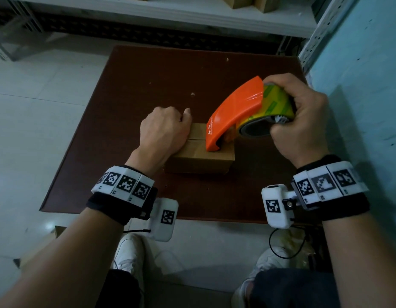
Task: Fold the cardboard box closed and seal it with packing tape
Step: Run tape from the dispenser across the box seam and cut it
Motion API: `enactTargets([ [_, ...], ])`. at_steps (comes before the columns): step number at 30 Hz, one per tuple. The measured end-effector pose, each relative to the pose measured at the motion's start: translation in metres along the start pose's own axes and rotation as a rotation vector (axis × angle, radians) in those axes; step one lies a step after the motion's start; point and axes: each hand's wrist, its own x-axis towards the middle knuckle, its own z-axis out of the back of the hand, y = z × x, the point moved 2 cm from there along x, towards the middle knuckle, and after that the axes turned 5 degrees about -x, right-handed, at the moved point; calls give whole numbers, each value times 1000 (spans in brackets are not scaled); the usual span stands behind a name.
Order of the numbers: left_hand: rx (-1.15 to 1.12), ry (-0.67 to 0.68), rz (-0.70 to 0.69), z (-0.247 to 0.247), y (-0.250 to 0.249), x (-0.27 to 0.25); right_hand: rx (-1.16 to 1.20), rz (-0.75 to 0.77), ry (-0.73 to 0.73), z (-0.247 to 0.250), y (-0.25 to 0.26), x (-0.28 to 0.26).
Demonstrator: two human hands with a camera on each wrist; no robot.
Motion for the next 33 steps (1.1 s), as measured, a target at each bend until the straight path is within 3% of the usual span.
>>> enactTargets([
  [6, 228, -172, -225, 3, -17, -10, -19, 19, -5, -1, 1, 1],
  [8, 193, -181, -249, 1, -23, -10, -13, 14, -15, -1, 0, 1],
  [12, 100, -82, -153, -10, -22, -8, -1, -6, -24, -2, -3, 2],
  [15, 219, 67, -98, -13, -22, -8, 12, -11, -18, -2, -1, 1],
  [18, 284, 134, -64, -13, -23, -6, 20, -22, -21, -2, -1, -1],
  [24, 308, 89, -165, -18, -21, -7, 40, -52, -32, -3, -6, -2],
  [27, 267, 145, -141, -19, -17, -4, 61, -56, -51, -4, -8, -1],
  [33, 213, 134, -116, -17, -17, -4, 248, -155, -109, -9, -13, 0],
])
